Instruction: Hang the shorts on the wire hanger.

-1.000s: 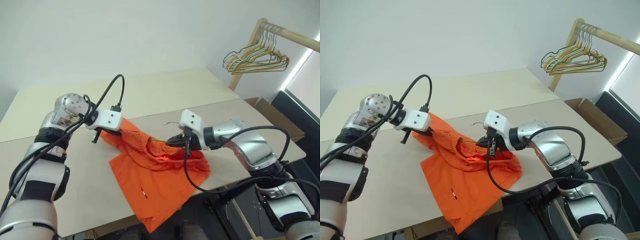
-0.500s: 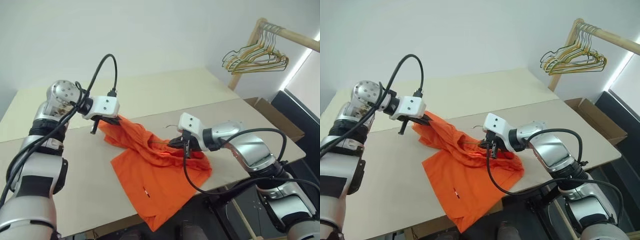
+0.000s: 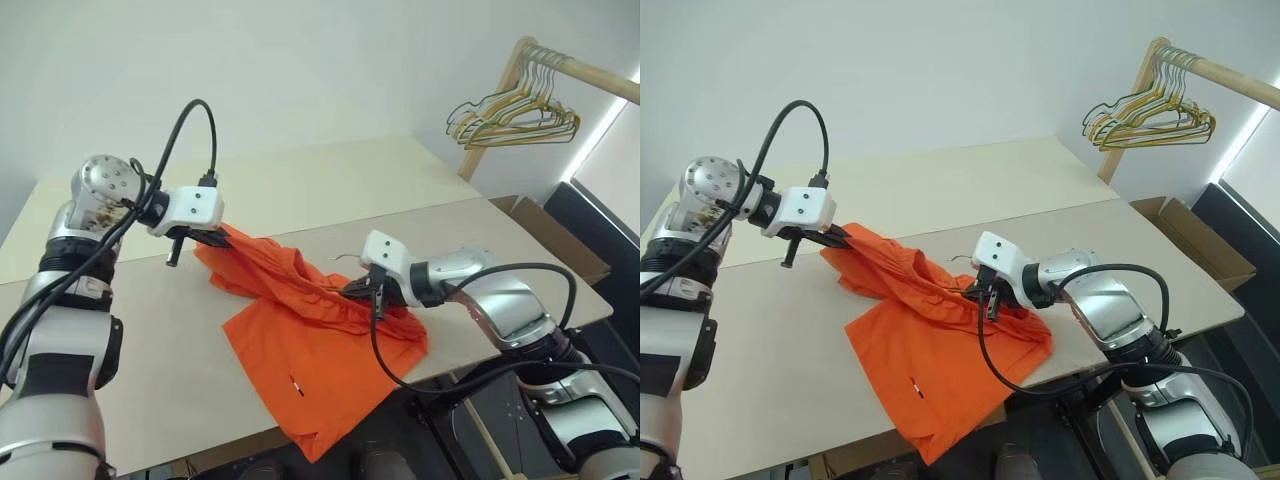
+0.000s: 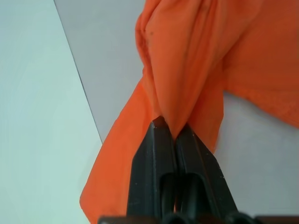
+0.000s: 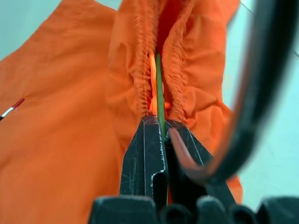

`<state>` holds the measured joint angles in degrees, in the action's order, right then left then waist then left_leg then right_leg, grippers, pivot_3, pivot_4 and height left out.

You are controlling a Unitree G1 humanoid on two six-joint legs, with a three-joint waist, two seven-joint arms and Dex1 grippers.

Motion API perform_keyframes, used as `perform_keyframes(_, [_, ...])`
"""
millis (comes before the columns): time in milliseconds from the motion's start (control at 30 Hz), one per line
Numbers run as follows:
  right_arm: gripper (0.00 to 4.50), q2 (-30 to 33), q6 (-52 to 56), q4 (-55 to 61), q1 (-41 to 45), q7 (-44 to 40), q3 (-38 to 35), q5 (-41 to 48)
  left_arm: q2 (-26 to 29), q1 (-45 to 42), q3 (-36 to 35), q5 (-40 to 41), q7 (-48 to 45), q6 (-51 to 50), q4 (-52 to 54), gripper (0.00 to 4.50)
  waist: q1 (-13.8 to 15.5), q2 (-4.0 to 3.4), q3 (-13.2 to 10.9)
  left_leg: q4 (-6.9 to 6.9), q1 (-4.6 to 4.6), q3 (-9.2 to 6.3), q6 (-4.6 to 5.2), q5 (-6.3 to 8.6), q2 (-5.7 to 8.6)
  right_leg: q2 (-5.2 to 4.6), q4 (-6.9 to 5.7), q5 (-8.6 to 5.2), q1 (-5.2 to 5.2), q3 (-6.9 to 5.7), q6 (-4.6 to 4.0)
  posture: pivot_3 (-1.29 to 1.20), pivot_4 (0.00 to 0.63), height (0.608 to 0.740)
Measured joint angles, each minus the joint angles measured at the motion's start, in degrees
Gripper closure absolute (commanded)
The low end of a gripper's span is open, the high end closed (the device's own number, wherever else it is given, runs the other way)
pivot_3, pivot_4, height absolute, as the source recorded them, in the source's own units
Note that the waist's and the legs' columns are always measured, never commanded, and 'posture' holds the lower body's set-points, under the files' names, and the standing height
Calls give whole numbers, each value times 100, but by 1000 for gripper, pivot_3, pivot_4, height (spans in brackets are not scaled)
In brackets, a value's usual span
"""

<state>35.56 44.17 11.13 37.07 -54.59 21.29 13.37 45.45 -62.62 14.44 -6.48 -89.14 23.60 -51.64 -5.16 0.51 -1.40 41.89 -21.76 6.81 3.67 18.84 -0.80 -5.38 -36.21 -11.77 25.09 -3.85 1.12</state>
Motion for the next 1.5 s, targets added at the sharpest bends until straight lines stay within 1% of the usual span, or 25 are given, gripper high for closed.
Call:
perform_keyframes(100, [4500,0,-24,-61,-3,97,0,-84,26,129,-13,18,-3,-23,114,4479,27,0,0,0,-2,1,0,0,0,0,0,0,0,0,0,-34,0,740])
perform_keyframes(300, [4500,30,-31,-140,17,9,-122,-24,165,499,-67,197,-93,-143,540,4479,40,0,0,0,-2,1,0,0,0,0,1,0,1,1,0,-35,0,740])
perform_keyframes(400, [4500,208,-79,-191,46,-91,-195,-12,218,736,-77,242,-147,-236,829,4479,73,0,0,0,-1,1,0,0,-1,-1,0,0,1,2,0,-39,0,740])
perform_keyframes(533, [4500,423,-67,-135,199,-460,-357,215,235,963,-76,234,-115,-267,946,4479,107,0,0,1,-3,1,0,0,-2,1,1,0,3,1,0,-68,0,740])
perform_keyframes(667, [4500,659,111,-22,715,-935,-422,529,232,1031,-74,216,8,-253,1007,4479,104,0,0,0,-1,1,1,0,-2,0,2,0,3,2,0,-78,0,740])
perform_keyframes(767, [4500,739,213,-51,1032,-1207,-434,682,133,1069,-70,186,189,-248,1016,4479,110,0,0,1,-2,0,1,0,-3,-1,1,0,2,0,-1,-83,0,740])
perform_keyframes(900, [4500,768,210,-239,1355,-1557,-215,650,-108,1068,-72,197,423,-315,1019,4479,105,0,0,1,-3,1,2,1,-1,-2,0,0,3,1,-1,-77,0,740])
perform_keyframes(967, [4500,755,167,-302,1374,-1627,-81,563,-200,1067,-74,217,478,-407,1038,4479,101,0,0,1,-4,1,2,1,-1,-2,0,0,4,1,0,-73,0,740])
perform_keyframes(1100, [4500,674,148,-575,1397,-1676,124,385,-222,1069,-118,334,474,-494,1171,4479,88,0,0,1,-5,3,2,1,-1,-1,-1,0,6,1,-1,-69,0,740])
perform_keyframes(1200, [4500,666,147,-759,1570,-1669,285,173,-212,1089,-237,527,443,-547,1350,4479,78,0,0,1,-4,3,1,1,-2,-1,-1,1,6,1,-1,-64,0,740])
perform_keyframes(1300, [4500,598,145,-990,1630,-1599,332,-12,-112,1216,-336,767,257,-663,1613,4479,72,0,0,1,-3,3,1,1,-3,-1,-2,0,6,1,-1,-65,0,740])
perform_keyframes(1400, [4500,525,145,-1244,1639,-1495,340,-152,175,1603,-428,1070,-102,-815,2060,4479,23,-1,0,0,-5,3,0,0,-3,-2,-2,0,8,1,-1,-64,0,740])
perform_keyframes(1467, [4500,517,145,-1288,1653,-1494,314,-156,308,1784,-424,1042,-152,-769,2193,4479,4,-1,0,0,-4,3,0,0,-2,-2,-1,0,7,1,-1,-64,0,740])
perform_keyframes(1500, [4500,516,145,-1288,1670,-1504,289,-152,374,1866,-392,900,-86,-694,2204,4479,-2,-1,0,0,-3,3,0,0,-2,-2,-2,0,5,0,-1,-64,0,740])
